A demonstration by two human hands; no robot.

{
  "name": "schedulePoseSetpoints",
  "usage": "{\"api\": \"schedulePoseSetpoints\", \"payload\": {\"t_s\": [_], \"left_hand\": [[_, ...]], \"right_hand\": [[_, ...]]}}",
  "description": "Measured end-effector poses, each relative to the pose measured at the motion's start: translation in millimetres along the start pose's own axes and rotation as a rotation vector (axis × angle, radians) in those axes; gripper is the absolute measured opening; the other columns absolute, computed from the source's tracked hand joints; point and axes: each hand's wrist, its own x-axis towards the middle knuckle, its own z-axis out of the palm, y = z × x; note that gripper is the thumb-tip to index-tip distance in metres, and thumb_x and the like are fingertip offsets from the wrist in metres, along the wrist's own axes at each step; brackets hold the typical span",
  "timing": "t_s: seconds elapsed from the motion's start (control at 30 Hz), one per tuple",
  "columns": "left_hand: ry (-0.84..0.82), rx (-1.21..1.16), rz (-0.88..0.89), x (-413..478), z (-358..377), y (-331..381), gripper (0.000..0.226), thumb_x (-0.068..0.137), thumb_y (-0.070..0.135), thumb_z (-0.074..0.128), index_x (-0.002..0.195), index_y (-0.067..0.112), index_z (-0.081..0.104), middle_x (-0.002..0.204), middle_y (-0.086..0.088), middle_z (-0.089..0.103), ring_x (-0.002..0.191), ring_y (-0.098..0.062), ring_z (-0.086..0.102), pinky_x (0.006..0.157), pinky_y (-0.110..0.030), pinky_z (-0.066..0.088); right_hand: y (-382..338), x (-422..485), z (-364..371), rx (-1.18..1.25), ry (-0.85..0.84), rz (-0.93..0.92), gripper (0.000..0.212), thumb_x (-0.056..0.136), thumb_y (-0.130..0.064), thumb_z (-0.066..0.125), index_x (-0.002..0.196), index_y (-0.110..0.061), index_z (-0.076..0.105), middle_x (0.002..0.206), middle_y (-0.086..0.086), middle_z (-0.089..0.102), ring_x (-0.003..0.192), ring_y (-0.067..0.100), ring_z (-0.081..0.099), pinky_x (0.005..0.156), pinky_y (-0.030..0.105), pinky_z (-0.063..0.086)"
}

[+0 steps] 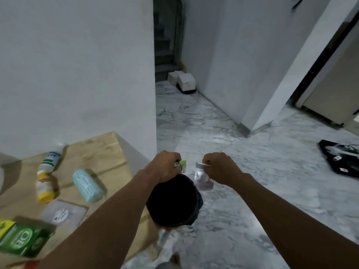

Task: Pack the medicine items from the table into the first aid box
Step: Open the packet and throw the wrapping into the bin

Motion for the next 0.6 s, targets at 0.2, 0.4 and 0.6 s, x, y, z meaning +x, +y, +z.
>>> {"api": "schedulePoseSetpoints", "payload": {"t_s": [0.2,0.4,0.6], "left_hand": [[-0.073,-0.057,-0.130,81,25,-17,0.021,0.087,0.023,0.061,0.104,0.013,0.068,0.104,-0.011,0.070,0.097,-0.032,0.064,0.078,-0.034,0.048],[-0.099,-0.100,-0.370,111,68,-46,0.031,0.091,0.022,0.059,0.121,0.022,0.067,0.116,-0.005,0.070,0.104,-0.026,0.064,0.084,-0.028,0.047],[-0.052,-0.232,-0.732,129,148,-69,0.024,0.092,0.013,0.053,0.111,0.014,0.067,0.107,-0.011,0.071,0.097,-0.031,0.064,0.081,-0.035,0.047]], "right_hand": [[44,95,6,-0.086,-0.169,-0.033,0.016,0.093,-0.014,0.054,0.094,-0.010,0.069,0.096,0.009,0.071,0.089,0.029,0.066,0.068,0.032,0.044],[63,171,49,-0.073,-0.382,-0.160,0.013,0.090,-0.015,0.058,0.096,-0.018,0.068,0.102,0.006,0.070,0.097,0.030,0.066,0.073,0.031,0.045],[79,232,136,-0.125,-0.571,-0.376,0.020,0.090,-0.004,0.055,0.105,-0.007,0.068,0.106,0.014,0.066,0.097,0.035,0.066,0.080,0.037,0.054]]}}
